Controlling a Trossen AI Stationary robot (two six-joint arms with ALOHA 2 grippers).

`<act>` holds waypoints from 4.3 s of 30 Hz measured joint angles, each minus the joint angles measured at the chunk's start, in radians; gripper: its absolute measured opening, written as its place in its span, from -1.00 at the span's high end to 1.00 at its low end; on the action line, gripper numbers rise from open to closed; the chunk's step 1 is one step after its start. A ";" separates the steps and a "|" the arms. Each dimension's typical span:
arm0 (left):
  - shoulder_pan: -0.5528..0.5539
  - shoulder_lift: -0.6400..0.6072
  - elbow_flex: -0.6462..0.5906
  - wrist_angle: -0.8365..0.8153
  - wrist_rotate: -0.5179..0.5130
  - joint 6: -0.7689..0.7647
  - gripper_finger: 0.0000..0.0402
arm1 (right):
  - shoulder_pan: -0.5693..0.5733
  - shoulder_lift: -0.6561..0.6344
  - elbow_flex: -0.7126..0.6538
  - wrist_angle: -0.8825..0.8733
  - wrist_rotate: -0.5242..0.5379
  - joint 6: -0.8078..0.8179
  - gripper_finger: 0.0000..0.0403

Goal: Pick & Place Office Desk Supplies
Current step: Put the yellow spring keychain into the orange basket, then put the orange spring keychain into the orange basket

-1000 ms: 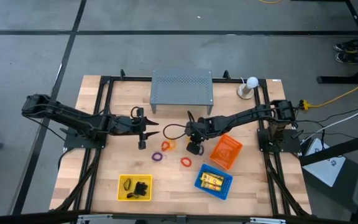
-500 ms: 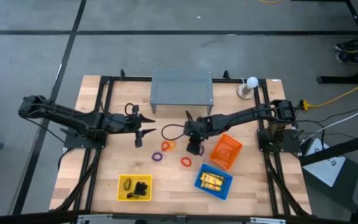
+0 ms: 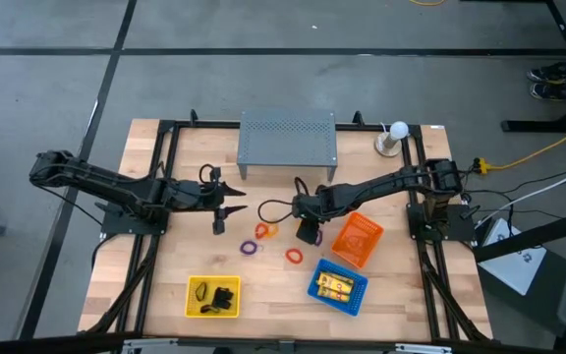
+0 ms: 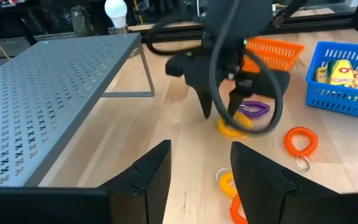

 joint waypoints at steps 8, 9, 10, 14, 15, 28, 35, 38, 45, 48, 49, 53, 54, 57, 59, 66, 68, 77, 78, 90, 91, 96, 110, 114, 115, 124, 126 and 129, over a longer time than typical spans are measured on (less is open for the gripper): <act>0.000 0.000 0.000 -0.003 0.008 -0.011 0.20 | -0.004 0.047 0.008 0.005 0.011 0.008 0.27; 0.000 0.000 0.000 -0.003 0.008 -0.011 0.20 | -0.004 0.043 0.007 0.008 0.016 0.017 0.33; 0.000 0.000 0.000 -0.003 0.008 -0.011 0.20 | -0.004 0.038 0.005 0.011 0.020 0.024 0.41; 0.000 0.000 0.000 -0.002 0.009 -0.014 0.20 | -0.010 0.019 0.001 0.015 0.019 0.024 0.85; 0.000 0.000 0.000 -0.002 0.009 -0.017 0.20 | -0.012 0.019 0.001 0.015 0.019 0.024 0.91; 0.000 -0.010 -0.001 -0.006 -0.011 -0.010 0.20 | -0.017 -0.081 0.026 -0.005 -0.024 0.012 0.95; -0.014 -0.110 -0.043 0.021 -0.059 -0.007 0.20 | 0.031 -0.250 0.026 -0.043 0.048 -0.001 0.95; -0.023 -0.183 -0.103 0.064 -0.066 -0.006 0.20 | 0.060 -0.324 0.026 -0.068 0.102 -0.002 0.95; -0.023 -0.320 -0.153 0.031 -0.074 -0.021 0.20 | 0.117 -0.455 -0.009 -0.225 0.212 0.091 0.95; -0.023 -0.337 -0.153 -0.055 -0.079 -0.051 0.20 | 0.145 -0.501 -0.046 -0.298 0.249 0.167 0.95; -0.023 -0.338 -0.153 -0.074 -0.082 -0.060 0.20 | 0.153 -0.519 -0.068 -0.320 0.256 0.196 0.95; -0.023 -0.341 -0.162 -0.058 -0.085 -0.070 0.20 | 0.190 -0.597 -0.169 -0.317 0.257 0.320 0.95; -0.023 -0.342 -0.173 -0.032 -0.086 -0.070 0.20 | 0.201 -0.612 -0.196 -0.318 0.253 0.349 0.95; -0.023 -0.346 -0.223 0.029 -0.086 -0.071 0.20 | 0.237 -0.647 -0.280 -0.311 0.226 0.446 0.95; -0.020 -0.346 -0.250 0.047 -0.087 -0.076 0.20 | 0.264 -0.659 -0.338 -0.284 0.199 0.507 0.95; -0.011 -0.351 -0.289 0.103 -0.049 -0.089 0.20 | 0.332 -0.657 -0.465 -0.132 0.118 0.620 0.94; -0.020 -0.351 -0.290 0.081 -0.033 -0.113 0.20 | 0.337 -0.657 -0.480 -0.131 0.114 0.640 0.94; -0.078 -0.352 -0.417 0.249 -0.095 -0.133 0.20 | 0.339 -0.657 -0.522 -0.103 0.127 0.652 0.54; -0.078 -0.352 -0.415 0.224 -0.099 -0.133 0.20 | 0.339 -0.657 -0.517 -0.095 0.127 0.643 0.46; -0.079 -0.352 -0.416 0.226 -0.069 -0.122 0.20 | 0.333 -0.657 -0.323 0.012 0.180 0.417 -0.16; -0.079 -0.352 -0.416 0.226 -0.069 -0.116 0.20 | 0.326 -0.652 -0.307 0.045 0.183 0.402 -0.15; -0.079 -0.352 -0.416 0.225 -0.069 -0.114 0.20 | 0.299 -0.513 -0.194 0.126 0.173 0.269 -0.07; -0.079 -0.352 -0.417 0.225 -0.050 -0.130 0.20 | 0.238 0.003 0.103 0.037 -0.017 0.076 -0.02; -0.079 -0.352 -0.417 0.223 -0.051 -0.131 0.20 | 0.237 0.077 0.176 -0.035 -0.022 0.058 -0.02; -0.079 -0.352 -0.417 0.219 -0.050 -0.131 0.20 | 0.236 0.091 0.185 -0.038 -0.026 0.057 -0.02; -0.079 -0.352 -0.417 0.209 -0.045 -0.141 0.20 | 0.209 0.142 0.200 -0.058 -0.021 0.074 0.01; -0.079 -0.352 -0.417 0.209 -0.045 -0.141 0.20 | 0.205 0.143 0.200 -0.062 -0.010 0.074 0.10; -0.079 -0.352 -0.417 0.209 -0.045 -0.141 0.20 | 0.193 0.144 0.199 -0.067 -0.009 0.074 0.40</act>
